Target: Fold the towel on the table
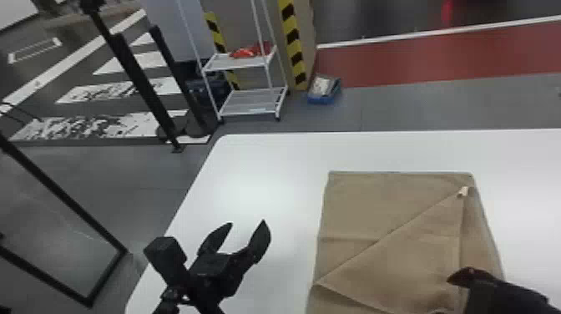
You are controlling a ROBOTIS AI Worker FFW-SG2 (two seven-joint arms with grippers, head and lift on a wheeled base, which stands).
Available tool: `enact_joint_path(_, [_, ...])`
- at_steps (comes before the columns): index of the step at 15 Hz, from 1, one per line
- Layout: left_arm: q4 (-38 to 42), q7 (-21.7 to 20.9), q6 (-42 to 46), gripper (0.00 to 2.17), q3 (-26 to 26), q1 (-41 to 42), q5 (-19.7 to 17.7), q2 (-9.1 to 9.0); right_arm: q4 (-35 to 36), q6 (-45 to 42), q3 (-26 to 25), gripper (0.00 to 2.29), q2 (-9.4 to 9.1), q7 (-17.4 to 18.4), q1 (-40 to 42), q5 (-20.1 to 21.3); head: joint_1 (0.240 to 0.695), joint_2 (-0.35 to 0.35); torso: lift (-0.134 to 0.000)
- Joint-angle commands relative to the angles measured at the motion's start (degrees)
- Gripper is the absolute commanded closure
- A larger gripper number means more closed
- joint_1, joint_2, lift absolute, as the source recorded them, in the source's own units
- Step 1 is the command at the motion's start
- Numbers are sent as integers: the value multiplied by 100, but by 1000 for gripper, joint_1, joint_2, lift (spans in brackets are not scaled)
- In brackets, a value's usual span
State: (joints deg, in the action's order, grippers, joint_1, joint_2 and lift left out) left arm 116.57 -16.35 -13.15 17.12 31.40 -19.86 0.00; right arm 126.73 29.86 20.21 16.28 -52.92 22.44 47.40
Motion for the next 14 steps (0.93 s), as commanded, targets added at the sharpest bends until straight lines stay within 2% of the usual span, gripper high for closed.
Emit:
enact_joint_path(1, [-11, 0, 0, 137, 2, -2, 0, -15, -8, -1, 0, 775, -28, -113, -20, 6, 695, 344, -119])
enact_joint_path(4, [-38, -26, 0, 137, 11, -11, -9, -15, 1, -19, -26, 1548, -28, -219, -20, 6, 695, 350, -119])
enact_joint_path(5, [-38, -44, 0, 137, 11, -11, -9, -15, 1, -89, -79, 1666, -28, -254, -12, -3, 695, 350, -119])
enact_joint_path(7, [-38, -106, 0, 137, 28, -11, -18, -15, 19, -124, -220, 1686, -28, -289, 15, -56, 695, 348, -119])
enact_joint_path(8, [-46, -106, 0, 140, 28, -28, -9, -15, 115, -107, -351, 1686, -28, -342, 41, -231, 695, 344, -119])
enact_joint_path(10, [-64, -264, -105, 147, 19, -195, 88, -15, 458, -107, -984, 1686, -55, -342, 164, -917, 695, 334, -119])
enact_joint_path(11, [-38, -483, -351, 147, -7, -336, 123, -15, 669, -107, -1318, 1686, -63, -359, 243, -1172, 695, 326, -119])
enact_joint_path(12, [15, -589, -615, 147, -60, -485, 211, -15, 827, -71, -1608, 1686, -63, -447, 322, -1339, 695, 309, -119])
enact_joint_path(13, [59, -615, -773, 147, -113, -564, 351, -15, 906, -1, -1837, 1686, -46, -500, 349, -1541, 695, 249, -119])
enact_joint_path(14, [121, -659, -984, 147, -148, -661, 466, -15, 933, 34, -2074, 1686, 7, -517, 349, -1796, 695, 219, -119])
